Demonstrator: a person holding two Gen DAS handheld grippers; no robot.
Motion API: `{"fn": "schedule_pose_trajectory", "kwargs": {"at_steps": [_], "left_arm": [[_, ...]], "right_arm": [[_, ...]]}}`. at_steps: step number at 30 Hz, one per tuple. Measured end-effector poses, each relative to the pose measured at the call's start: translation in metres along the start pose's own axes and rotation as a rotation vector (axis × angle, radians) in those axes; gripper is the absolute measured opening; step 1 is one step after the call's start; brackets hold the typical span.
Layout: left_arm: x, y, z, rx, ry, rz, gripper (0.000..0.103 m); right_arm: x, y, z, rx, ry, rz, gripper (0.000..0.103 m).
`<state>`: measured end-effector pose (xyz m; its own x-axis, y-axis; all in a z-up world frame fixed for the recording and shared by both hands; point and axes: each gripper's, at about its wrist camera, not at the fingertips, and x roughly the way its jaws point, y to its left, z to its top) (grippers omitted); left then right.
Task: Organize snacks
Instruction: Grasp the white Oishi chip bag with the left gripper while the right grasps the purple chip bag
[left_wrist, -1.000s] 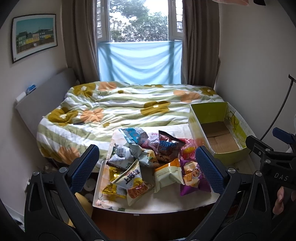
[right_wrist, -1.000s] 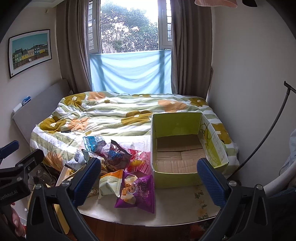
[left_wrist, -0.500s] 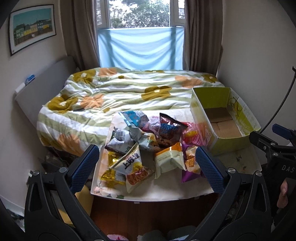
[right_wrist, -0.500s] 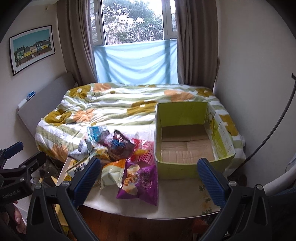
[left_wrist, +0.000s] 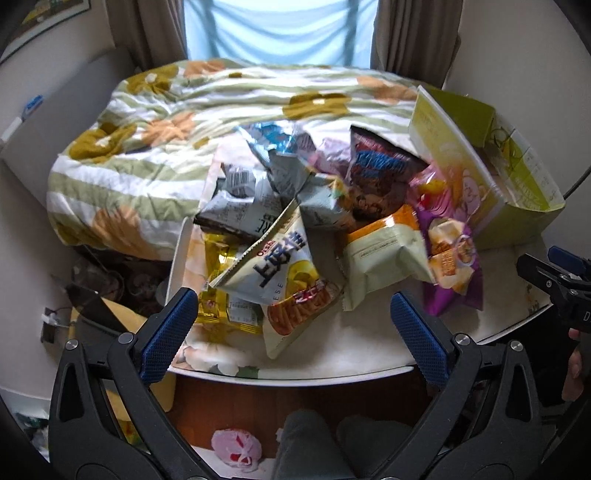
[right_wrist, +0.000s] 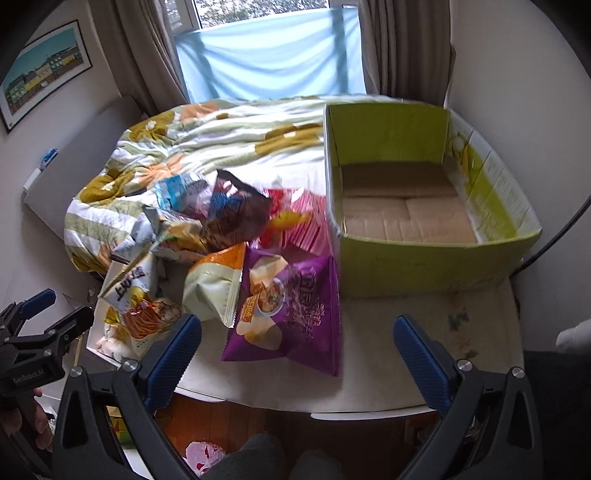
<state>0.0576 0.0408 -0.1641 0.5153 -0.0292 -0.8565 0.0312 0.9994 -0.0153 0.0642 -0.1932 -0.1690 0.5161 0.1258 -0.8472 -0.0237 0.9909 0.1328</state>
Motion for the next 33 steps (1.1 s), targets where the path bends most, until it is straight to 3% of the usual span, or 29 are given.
{"fn": "schedule_pose_trajectory", "kwargs": {"at_steps": [7,14,22,24,25,33], "left_arm": [[0.066,0.022,0.005,0.004,0.112,-0.072,0.103],[0.108,0.026,0.003,0.013,0.174,-0.106,0.102],[0.121,0.028,0.005,0.014,0.164,-0.079,0.102],[0.122,0.029,0.007,0.009,0.163,-0.071,0.096],[0.123,0.031,0.008,0.007,0.163,-0.063,0.087],[0.123,0.039,0.005,-0.004,0.169,-0.087,0.079]], "right_arm": [[0.042,0.005,-0.005,0.042,0.061,-0.021,0.103],[0.081,-0.005,-0.006,0.115,0.108,-0.024,0.103],[0.105,-0.021,-0.007,0.181,0.158,0.028,0.103],[0.109,-0.023,-0.008,0.188,0.164,0.050,0.103],[0.110,-0.023,-0.008,0.189,0.168,0.058,0.103],[0.120,-0.023,-0.009,0.163,0.172,0.100,0.103]]}}
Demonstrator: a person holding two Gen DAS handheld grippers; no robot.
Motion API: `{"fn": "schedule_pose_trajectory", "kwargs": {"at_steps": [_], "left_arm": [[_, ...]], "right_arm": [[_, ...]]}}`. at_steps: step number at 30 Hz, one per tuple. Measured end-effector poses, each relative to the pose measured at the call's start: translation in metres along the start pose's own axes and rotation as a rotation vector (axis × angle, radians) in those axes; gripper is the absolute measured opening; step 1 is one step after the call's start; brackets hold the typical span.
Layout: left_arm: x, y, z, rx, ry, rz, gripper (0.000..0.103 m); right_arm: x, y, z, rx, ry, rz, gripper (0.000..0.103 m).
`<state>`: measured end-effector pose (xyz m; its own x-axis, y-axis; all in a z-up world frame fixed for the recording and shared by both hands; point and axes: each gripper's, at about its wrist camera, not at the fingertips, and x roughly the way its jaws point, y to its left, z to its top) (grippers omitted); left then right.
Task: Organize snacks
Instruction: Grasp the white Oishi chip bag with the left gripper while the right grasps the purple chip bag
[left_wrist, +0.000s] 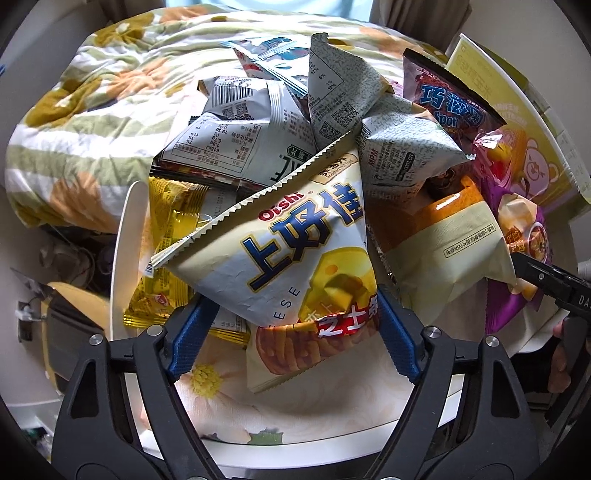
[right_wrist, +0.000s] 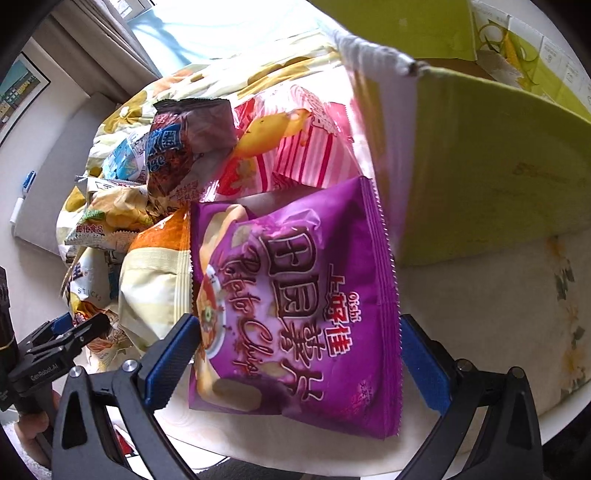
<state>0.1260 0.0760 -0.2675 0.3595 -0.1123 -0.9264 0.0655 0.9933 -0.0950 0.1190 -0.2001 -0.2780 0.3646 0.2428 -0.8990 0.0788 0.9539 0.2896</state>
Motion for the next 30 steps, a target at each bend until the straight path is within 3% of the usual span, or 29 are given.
{"fn": "schedule_pose_trajectory", "kwargs": {"at_steps": [7,12,17,19,21,30], "left_arm": [[-0.006,0.005,-0.002,-0.024,-0.008,-0.029,0.063],[-0.009,0.002,-0.006,-0.021,-0.014,-0.017,0.062],[-0.013,0.006,-0.008,-0.030,-0.026,-0.017,0.059],[-0.018,0.008,-0.009,-0.035,-0.035,-0.019,0.058],[-0.023,0.009,-0.010,-0.046,-0.041,-0.038,0.046],[-0.053,0.013,-0.013,-0.054,-0.076,-0.040,0.046]], "right_arm": [[0.004,0.001,0.003,-0.009,0.002,0.017,0.103],[0.006,0.002,0.000,-0.027,0.014,0.067,0.072],[-0.003,0.012,-0.005,-0.076,-0.006,0.060,0.061],[-0.007,0.016,-0.007,-0.087,-0.016,0.042,0.059],[-0.013,0.017,-0.009,-0.090,-0.031,0.024,0.059],[-0.043,0.027,-0.010,-0.098,-0.073,0.013,0.059]]}}
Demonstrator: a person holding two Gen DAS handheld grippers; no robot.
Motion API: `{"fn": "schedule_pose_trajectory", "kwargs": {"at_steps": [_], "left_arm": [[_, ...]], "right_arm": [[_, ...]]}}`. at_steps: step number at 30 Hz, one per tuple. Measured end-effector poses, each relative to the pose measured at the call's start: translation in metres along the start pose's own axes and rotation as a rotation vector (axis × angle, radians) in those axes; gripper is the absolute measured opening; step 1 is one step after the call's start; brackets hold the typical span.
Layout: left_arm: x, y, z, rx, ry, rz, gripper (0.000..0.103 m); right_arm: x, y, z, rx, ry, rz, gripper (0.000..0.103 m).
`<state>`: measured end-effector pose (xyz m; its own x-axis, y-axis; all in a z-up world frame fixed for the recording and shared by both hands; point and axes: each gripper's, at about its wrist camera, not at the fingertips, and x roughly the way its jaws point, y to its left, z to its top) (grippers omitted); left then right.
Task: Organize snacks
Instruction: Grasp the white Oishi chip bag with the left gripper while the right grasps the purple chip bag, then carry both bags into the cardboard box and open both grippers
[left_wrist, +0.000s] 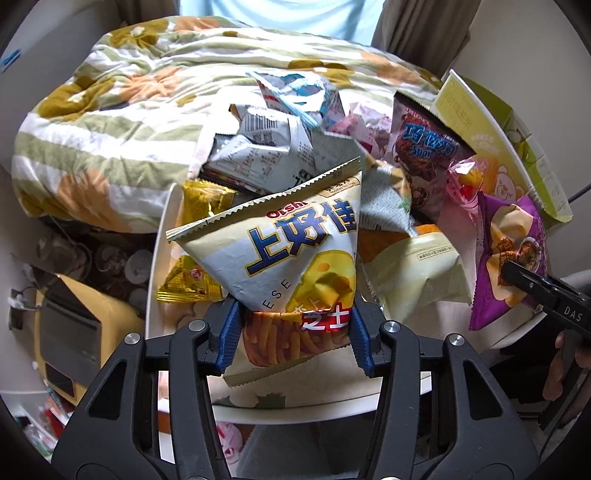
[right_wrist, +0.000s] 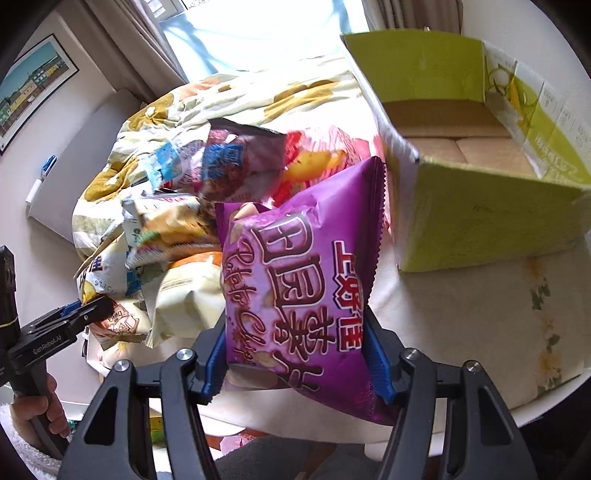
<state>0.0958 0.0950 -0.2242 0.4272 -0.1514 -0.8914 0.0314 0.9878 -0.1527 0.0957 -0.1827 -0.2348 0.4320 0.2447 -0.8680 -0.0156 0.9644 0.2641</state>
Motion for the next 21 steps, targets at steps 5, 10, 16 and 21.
{"fn": "schedule_pose_trajectory", "kwargs": {"at_steps": [5,10,16,21], "left_arm": [[-0.029,0.004,0.006,0.003,-0.044,-0.045,0.046],[-0.055,-0.009,0.024,0.051,-0.101,-0.089,0.046],[-0.079,-0.043,0.068,0.098,-0.182,-0.124,0.046],[-0.088,-0.094,0.109,0.151,-0.251,-0.146,0.046]], "right_arm": [[-0.023,0.010,0.003,-0.008,-0.044,0.001,0.059],[-0.050,0.019,0.012,0.003,-0.108,-0.005,0.059],[-0.086,0.015,0.034,0.018,-0.189,-0.008,0.059],[-0.109,-0.007,0.064,0.026,-0.241,-0.033,0.059]]}}
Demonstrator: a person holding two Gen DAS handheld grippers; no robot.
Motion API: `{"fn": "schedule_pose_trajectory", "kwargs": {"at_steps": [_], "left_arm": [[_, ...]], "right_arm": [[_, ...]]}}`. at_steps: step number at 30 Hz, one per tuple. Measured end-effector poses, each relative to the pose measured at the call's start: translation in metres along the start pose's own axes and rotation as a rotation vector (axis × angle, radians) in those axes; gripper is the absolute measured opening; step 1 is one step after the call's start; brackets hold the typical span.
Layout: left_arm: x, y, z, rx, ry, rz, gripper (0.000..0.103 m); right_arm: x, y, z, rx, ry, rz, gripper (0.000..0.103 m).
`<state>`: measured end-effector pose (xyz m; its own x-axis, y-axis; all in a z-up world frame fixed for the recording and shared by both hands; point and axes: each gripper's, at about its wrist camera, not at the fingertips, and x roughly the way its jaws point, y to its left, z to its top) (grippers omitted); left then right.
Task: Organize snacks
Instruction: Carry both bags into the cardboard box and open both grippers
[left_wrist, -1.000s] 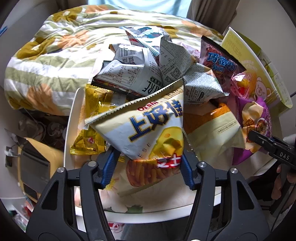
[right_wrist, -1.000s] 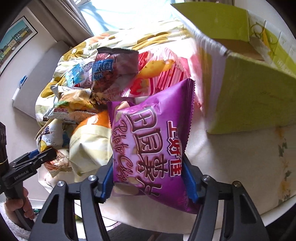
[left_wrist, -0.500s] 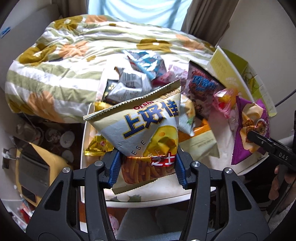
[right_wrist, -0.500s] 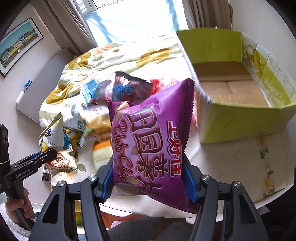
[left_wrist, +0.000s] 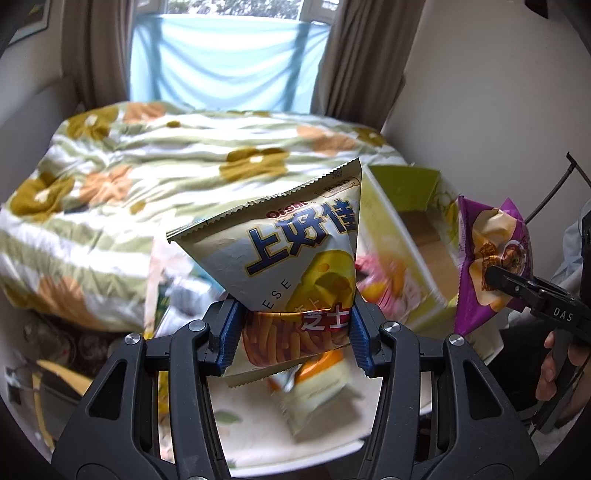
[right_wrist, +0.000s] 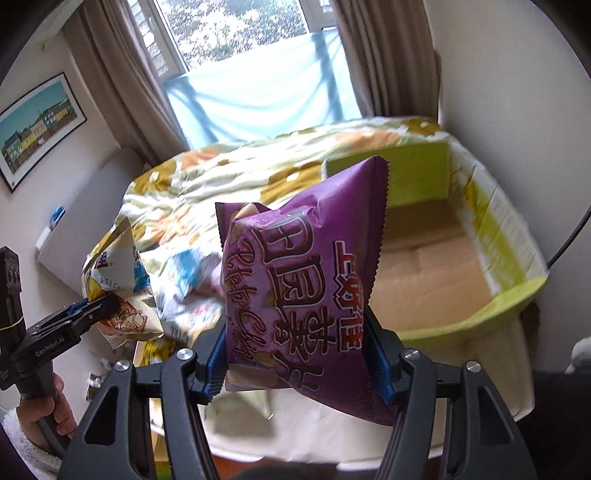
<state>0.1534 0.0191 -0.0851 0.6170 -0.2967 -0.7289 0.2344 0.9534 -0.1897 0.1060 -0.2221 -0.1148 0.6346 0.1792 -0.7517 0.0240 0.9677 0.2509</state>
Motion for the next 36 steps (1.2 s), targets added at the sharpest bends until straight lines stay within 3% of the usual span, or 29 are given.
{"fn": "schedule_pose_trajectory", "kwargs": {"at_steps": [8,12,21,22,24,25,30,36], "left_arm": [[0.059,-0.101,0.071,0.030,0.000,-0.064,0.046],[0.107,-0.151,0.096,0.049,0.026,-0.048,0.046],[0.212,-0.232,0.122,0.047,0.140,-0.034,0.048],[0.222,-0.235,0.123,0.049,0.151,-0.032,0.051],[0.242,-0.242,0.124,0.056,0.179,-0.017,0.074],[0.251,-0.243,0.124,0.057,0.190,-0.001,0.099],[0.258,-0.242,0.114,0.073,0.209,0.067,0.102],[0.232,-0.226,0.102,0.095,0.184,0.092,0.102]], "right_arm": [[-0.002,-0.068,0.060,-0.015,-0.018,-0.009,0.059],[0.004,-0.107,0.085,-0.014,-0.018,-0.018,0.059],[0.024,-0.174,0.123,-0.024,0.035,0.014,0.059],[0.027,-0.181,0.126,-0.029,0.045,0.013,0.059],[0.032,-0.188,0.129,-0.033,0.058,0.007,0.059],[0.035,-0.191,0.130,-0.032,0.067,0.007,0.059],[0.046,-0.205,0.131,-0.020,0.100,0.013,0.059],[0.053,-0.210,0.130,0.005,0.107,0.013,0.059]]}}
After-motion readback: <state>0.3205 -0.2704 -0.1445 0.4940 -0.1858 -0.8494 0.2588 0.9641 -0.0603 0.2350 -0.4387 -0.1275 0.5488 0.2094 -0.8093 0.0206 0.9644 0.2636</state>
